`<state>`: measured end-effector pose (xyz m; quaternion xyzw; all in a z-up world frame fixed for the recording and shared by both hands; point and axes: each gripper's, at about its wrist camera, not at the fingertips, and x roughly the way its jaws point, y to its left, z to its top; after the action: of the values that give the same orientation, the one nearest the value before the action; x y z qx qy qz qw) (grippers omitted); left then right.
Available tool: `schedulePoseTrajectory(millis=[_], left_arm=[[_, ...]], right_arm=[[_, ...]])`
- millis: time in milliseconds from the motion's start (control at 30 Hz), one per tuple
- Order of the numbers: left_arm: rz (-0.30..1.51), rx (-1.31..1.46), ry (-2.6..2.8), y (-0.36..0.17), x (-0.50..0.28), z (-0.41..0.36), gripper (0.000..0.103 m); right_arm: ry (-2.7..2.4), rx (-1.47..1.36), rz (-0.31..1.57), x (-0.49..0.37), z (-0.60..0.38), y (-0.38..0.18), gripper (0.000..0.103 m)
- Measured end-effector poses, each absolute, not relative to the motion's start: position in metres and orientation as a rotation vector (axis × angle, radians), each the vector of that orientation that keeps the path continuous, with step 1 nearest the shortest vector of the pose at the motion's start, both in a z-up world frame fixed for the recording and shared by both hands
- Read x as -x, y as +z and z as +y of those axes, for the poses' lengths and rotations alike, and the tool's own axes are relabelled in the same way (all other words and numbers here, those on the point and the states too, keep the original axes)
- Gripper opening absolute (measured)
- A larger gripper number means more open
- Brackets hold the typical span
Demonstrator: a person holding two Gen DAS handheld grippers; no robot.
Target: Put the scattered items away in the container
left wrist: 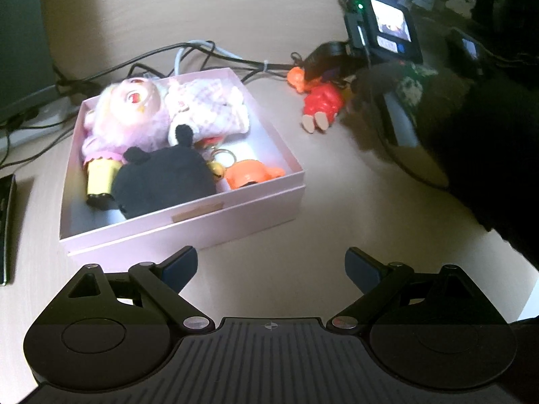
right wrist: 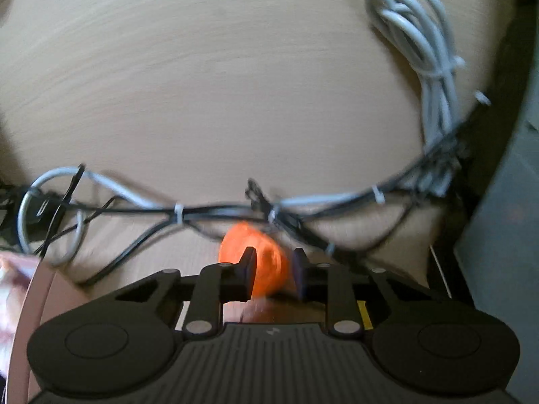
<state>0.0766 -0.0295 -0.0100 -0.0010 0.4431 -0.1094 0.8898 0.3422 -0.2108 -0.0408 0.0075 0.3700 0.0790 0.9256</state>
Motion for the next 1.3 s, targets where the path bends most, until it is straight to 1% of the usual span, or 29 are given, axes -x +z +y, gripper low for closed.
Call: schedulePoseTrajectory(millis=[200, 300, 367, 400, 433, 467, 567, 700, 867, 900, 933, 967, 1033, 1133, 1300], left_arm=[[0.908, -0.008, -0.264, -0.008, -0.073, -0.032, 0.097], [0.9, -0.016, -0.283, -0.005, -0.069, -0.034, 0.097], [0.901, -0.017, -0.292, -0.005, -0.068, -0.034, 0.097], [0.903, -0.015, -0.296, -0.006, -0.068, -0.034, 0.097], [0.906, -0.012, -0.299, -0.006, -0.068, -0.035, 0.097], [0.906, -0.012, -0.301, -0.006, -0.068, -0.035, 0.097], [0.901, -0.013, -0.294, -0.006, -0.067, -0.034, 0.097], [0.912, 0.007, -0.257, -0.008, -0.067, -0.026, 0.098], [0.963, 0.048, -0.209, -0.018, -0.073, -0.016, 0.098], [0.969, 0.052, -0.205, -0.019, -0.075, -0.015, 0.098], [0.972, 0.051, -0.204, -0.02, -0.076, -0.015, 0.098], [0.972, 0.048, -0.206, -0.02, -0.076, -0.016, 0.098], [0.976, 0.04, -0.215, -0.021, -0.078, -0.018, 0.098], [0.98, 0.028, -0.229, -0.022, -0.078, -0.021, 0.098], [0.967, 0.021, -0.248, -0.021, -0.079, -0.023, 0.098]], right_arm=[[0.329, 0.058, 0.785, -0.269, -0.192, -0.044, 0.023], [0.446, 0.095, 0.791, -0.233, -0.188, -0.035, 0.023], [0.389, 0.119, 0.715, -0.222, -0.192, -0.023, 0.032], [0.32, 0.12, 0.665, -0.223, -0.197, -0.017, 0.053], [0.238, 0.093, 0.625, -0.23, -0.204, -0.014, 0.069], [0.151, 0.056, 0.589, -0.24, -0.211, -0.013, 0.07], [0.029, -0.041, 0.598, -0.276, -0.225, -0.024, 0.07], [-0.042, 0.072, 0.618, -0.309, -0.218, -0.046, 0.07], [-0.062, 0.103, 0.663, -0.325, -0.225, -0.059, 0.07], [-0.062, 0.106, 0.672, -0.324, -0.226, -0.06, 0.068], [-0.061, 0.109, 0.682, -0.324, -0.227, -0.062, 0.06], [-0.057, 0.11, 0.68, -0.323, -0.227, -0.063, 0.057], [-0.044, 0.112, 0.683, -0.319, -0.226, -0.06, 0.03], [0.003, 0.094, 0.669, -0.302, -0.223, -0.048, 0.03], [0.163, 0.076, 0.648, -0.241, -0.222, -0.018, 0.03]])
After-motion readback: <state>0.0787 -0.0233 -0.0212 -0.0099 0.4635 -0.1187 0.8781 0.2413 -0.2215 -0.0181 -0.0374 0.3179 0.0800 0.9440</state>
